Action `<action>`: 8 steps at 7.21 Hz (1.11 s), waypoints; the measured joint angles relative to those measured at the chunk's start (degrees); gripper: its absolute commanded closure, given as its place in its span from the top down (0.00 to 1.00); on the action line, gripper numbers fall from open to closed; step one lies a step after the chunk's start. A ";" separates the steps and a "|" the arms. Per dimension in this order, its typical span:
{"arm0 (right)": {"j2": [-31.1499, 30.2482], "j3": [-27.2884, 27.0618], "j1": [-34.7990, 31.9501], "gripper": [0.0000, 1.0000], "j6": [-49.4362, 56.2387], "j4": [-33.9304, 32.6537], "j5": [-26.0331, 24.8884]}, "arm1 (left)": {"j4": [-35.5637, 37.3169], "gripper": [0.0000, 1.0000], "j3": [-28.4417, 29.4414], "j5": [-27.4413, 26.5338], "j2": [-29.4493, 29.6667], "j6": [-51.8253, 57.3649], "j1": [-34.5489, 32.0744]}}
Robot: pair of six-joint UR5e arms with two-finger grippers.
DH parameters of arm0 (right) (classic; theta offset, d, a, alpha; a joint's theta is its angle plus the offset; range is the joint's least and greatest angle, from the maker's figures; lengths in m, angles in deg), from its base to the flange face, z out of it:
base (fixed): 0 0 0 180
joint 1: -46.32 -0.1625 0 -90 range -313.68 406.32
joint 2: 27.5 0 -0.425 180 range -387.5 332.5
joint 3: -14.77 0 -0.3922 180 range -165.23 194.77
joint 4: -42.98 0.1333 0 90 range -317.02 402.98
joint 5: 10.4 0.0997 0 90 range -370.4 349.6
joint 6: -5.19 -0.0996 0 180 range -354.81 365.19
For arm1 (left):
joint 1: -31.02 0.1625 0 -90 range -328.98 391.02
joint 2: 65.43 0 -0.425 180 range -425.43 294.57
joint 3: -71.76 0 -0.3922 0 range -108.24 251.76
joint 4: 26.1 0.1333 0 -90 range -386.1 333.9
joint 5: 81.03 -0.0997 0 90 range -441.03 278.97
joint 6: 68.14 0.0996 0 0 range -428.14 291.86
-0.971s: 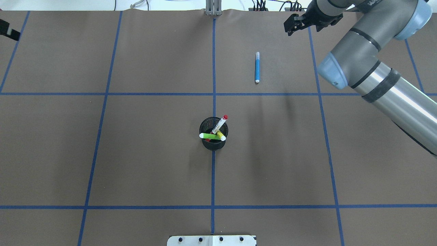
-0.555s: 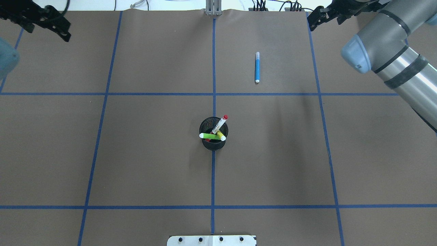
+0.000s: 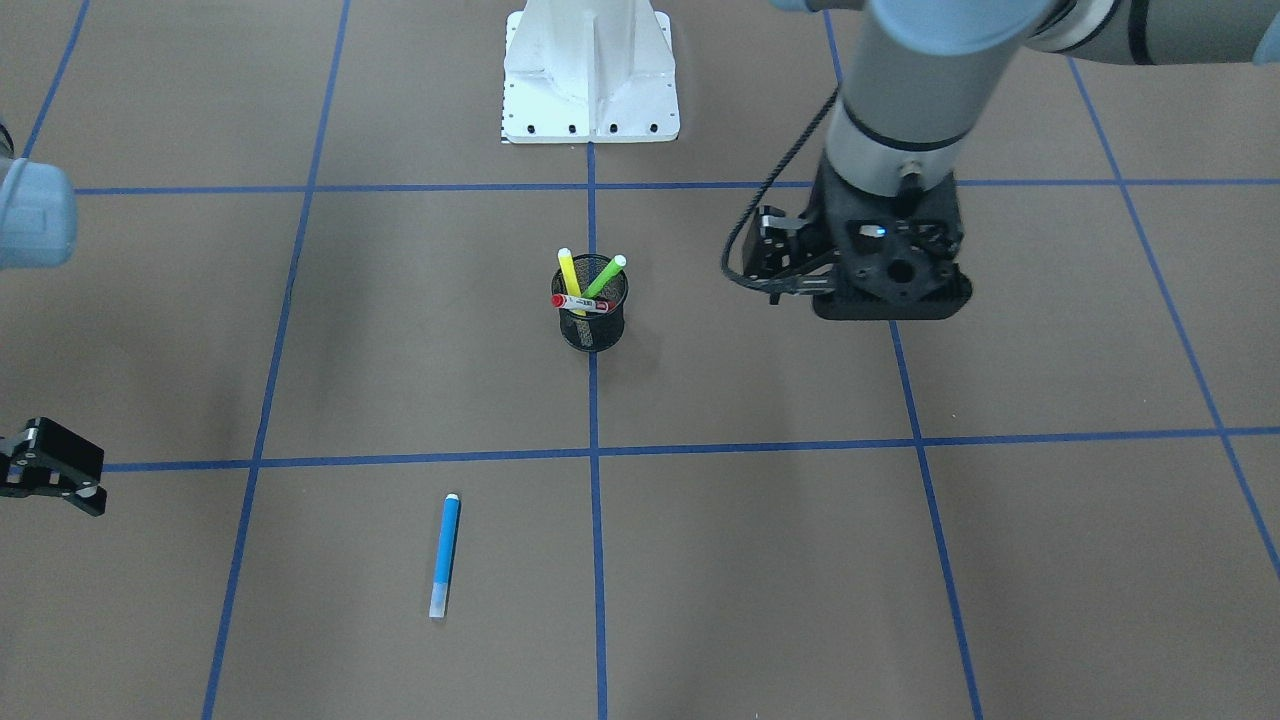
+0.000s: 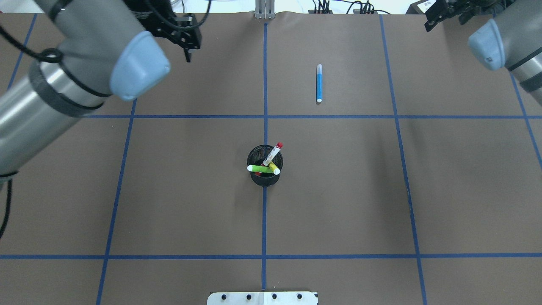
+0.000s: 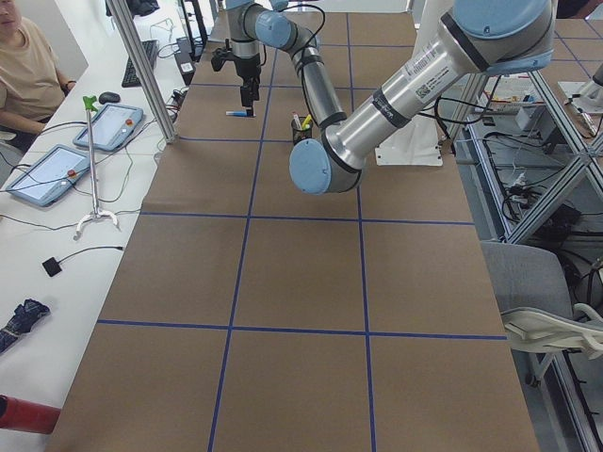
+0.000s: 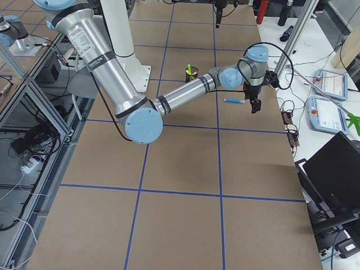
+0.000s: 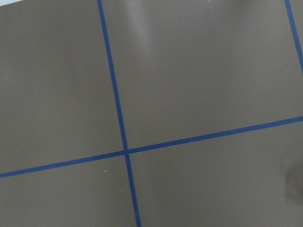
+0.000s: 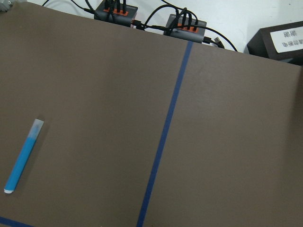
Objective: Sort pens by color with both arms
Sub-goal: 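Move the left gripper down over the pen cup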
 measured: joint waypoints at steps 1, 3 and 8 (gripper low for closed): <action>-1.36 -0.55 -2.13 1.00 4.36 -2.82 2.29 | 0.09 1.00 5.70 -0.50 4.82 -5.60 2.73; -6.42 -2.65 -4.02 1.00 11.48 -4.02 3.51 | 0.04 1.00 18.18 -1.54 13.27 -11.70 7.53; -9.61 -4.66 -5.03 1.00 14.81 -3.87 3.06 | -0.82 1.00 35.08 -3.35 20.33 -18.03 17.21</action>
